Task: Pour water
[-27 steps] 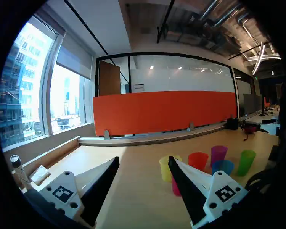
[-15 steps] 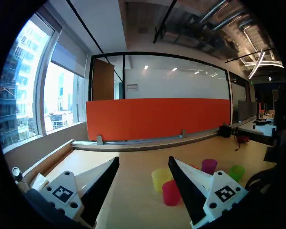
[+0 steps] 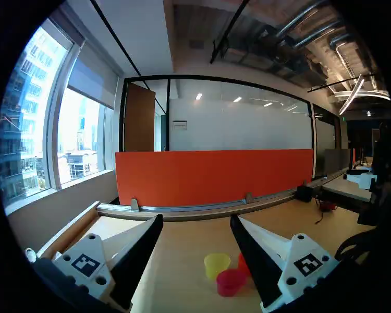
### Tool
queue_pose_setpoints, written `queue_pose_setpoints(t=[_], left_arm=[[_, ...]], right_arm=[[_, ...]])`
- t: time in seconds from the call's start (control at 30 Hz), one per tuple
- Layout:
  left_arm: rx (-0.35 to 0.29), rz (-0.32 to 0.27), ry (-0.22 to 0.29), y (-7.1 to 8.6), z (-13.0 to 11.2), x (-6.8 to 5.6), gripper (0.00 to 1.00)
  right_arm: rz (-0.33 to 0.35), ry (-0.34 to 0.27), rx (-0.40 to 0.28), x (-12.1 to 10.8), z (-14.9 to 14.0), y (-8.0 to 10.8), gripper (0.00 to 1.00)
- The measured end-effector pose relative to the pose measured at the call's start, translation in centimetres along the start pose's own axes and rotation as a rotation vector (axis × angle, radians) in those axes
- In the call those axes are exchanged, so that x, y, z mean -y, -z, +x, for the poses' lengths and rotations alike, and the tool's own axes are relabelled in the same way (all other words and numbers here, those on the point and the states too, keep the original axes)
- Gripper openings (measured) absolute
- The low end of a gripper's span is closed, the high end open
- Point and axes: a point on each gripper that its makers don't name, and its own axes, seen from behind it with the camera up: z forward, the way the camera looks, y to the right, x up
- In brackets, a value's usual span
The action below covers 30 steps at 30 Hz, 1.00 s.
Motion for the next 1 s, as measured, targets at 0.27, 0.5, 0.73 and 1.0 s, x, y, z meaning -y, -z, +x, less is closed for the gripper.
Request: queue_pose_setpoints(t=[0.27, 0.5, 0.73, 1.0], left_arm=[[-0.012, -0.007, -0.021, -0.3, 3.5, 0.1, 0.96], [-0.008, -0.040, -0.014, -0.9, 5.1, -0.5, 0.95], [-0.013, -0.109, -0.023, -1.2, 5.4, -1.7, 0.95], [-0.008, -0.187, -0.043, -1.6, 5.5, -3.2, 0.95]], right_arm=[[0.017, 0.042, -0.022, 0.4, 3.5, -0.4, 0.99], [0.021, 0.046, -0.018, 0.2, 4.3, -0.9, 0.99], [0.078, 0.020, -0.029, 1.4, 4.5, -0.8, 0.99], [0.164, 0.038, -0.033, 2.8, 4.5, -1.1, 0.99]])
